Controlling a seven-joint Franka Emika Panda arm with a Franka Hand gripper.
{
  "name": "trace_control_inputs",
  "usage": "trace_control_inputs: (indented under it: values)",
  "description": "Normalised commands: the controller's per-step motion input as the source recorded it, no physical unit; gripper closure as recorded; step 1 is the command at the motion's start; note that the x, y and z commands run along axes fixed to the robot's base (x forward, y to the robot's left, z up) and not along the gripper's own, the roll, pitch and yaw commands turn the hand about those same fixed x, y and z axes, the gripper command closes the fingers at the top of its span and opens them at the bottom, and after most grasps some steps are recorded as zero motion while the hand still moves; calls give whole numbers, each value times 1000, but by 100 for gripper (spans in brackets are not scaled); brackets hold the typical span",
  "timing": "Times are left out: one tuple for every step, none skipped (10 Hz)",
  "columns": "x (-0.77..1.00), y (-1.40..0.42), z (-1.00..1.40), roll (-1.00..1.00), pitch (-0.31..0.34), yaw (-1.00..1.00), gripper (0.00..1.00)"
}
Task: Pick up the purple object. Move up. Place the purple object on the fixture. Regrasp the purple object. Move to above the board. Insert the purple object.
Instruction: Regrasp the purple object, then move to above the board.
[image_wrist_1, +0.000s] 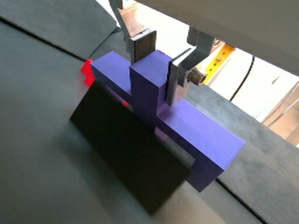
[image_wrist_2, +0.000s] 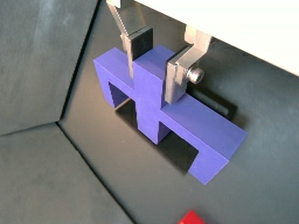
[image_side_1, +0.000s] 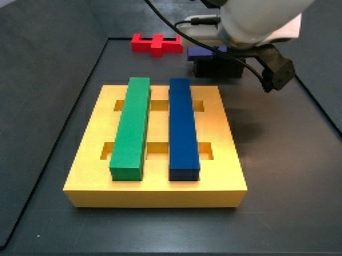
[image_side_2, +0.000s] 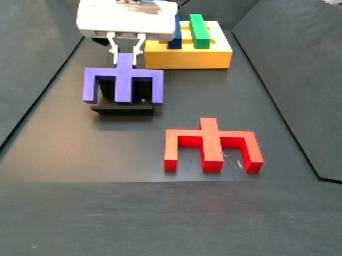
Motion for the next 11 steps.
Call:
trace_control_inputs:
  values:
    - [0,0,0,0,0,0,100]
    - [0,0,0,0,0,0,100]
    - [0,0,0,0,0,0,100]
    - [0,0,0,0,0,0,100]
    - [0,0,1400,0,0,0,100]
    - [-14,-23,1400,1,-6,-22,100]
    - [-45,-18,1400,-35,-14,-22,100]
    - [-36,3,1400,-18,3,-22,100]
    - [-23,-15,1400,-13,25,-22,100]
    - [-25,-27,1400,1,36,-15,100]
    - [-13,-16,962,-8,49,-3,100]
